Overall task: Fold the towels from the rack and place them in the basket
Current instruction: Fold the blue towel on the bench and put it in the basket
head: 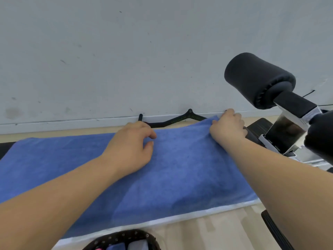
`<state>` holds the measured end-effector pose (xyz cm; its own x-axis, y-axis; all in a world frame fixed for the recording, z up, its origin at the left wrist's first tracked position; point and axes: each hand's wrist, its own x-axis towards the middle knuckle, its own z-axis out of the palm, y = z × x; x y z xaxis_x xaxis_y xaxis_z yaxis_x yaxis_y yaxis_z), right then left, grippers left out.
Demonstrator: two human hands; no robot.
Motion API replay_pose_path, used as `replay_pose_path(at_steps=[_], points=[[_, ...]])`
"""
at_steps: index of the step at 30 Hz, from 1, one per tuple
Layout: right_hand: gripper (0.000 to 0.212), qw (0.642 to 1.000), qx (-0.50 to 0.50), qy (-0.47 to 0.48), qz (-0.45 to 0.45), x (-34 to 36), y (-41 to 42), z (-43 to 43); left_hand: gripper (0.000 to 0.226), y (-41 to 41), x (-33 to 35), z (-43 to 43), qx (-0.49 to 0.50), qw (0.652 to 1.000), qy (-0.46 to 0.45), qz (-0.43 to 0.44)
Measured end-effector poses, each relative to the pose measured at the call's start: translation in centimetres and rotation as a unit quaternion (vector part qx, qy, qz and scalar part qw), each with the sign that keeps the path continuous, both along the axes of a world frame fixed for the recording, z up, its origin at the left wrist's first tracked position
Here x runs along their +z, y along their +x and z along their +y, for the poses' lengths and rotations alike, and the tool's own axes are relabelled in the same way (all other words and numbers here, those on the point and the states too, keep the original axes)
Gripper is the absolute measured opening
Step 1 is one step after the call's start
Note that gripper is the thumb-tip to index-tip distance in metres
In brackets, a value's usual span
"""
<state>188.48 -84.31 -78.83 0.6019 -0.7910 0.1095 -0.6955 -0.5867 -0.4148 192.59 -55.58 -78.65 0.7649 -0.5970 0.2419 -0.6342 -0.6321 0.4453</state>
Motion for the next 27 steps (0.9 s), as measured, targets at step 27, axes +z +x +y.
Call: replay_pose_path(at_steps=[27], points=[[0.038, 0.899, 0.428, -0.060, 0.073, 0.1, -5.8, 29.4, 0.052, -1.3, 0.4, 25.3, 0.416, 0.892, 0.050, 0.168]])
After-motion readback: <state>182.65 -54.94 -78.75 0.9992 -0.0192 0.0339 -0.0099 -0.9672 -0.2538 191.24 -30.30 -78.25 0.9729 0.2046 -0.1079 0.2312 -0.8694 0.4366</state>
